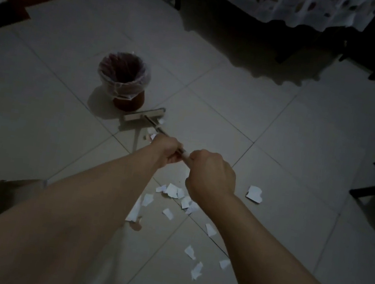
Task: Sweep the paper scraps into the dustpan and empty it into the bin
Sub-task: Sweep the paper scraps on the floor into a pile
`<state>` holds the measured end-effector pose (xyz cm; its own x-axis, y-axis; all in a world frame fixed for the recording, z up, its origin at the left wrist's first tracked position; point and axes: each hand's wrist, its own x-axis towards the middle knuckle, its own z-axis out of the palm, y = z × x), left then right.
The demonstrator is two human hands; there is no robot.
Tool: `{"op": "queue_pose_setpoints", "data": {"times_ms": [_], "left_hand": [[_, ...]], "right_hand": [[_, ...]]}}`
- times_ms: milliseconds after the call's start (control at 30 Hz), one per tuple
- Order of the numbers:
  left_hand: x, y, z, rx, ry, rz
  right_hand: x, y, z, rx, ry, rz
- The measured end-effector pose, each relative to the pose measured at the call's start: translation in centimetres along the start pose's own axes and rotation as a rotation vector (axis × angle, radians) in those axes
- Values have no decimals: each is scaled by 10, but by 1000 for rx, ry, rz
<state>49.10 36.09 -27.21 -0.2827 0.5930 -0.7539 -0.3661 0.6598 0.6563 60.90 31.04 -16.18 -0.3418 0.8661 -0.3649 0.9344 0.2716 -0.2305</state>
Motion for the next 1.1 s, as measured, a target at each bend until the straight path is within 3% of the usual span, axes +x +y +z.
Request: {"op": "queue_pose_setpoints", "data": {"times_ms": [233, 433, 1100], "left_hand": [[42, -6, -3, 35, -20, 2], [32, -35, 12, 161, -6, -42], [-160, -163, 128, 76, -92, -199]], "right_hand": [[36, 0, 26, 8, -19, 18], [9, 18, 36, 34, -111, 40], [-193, 152, 10, 21, -179, 99]]}}
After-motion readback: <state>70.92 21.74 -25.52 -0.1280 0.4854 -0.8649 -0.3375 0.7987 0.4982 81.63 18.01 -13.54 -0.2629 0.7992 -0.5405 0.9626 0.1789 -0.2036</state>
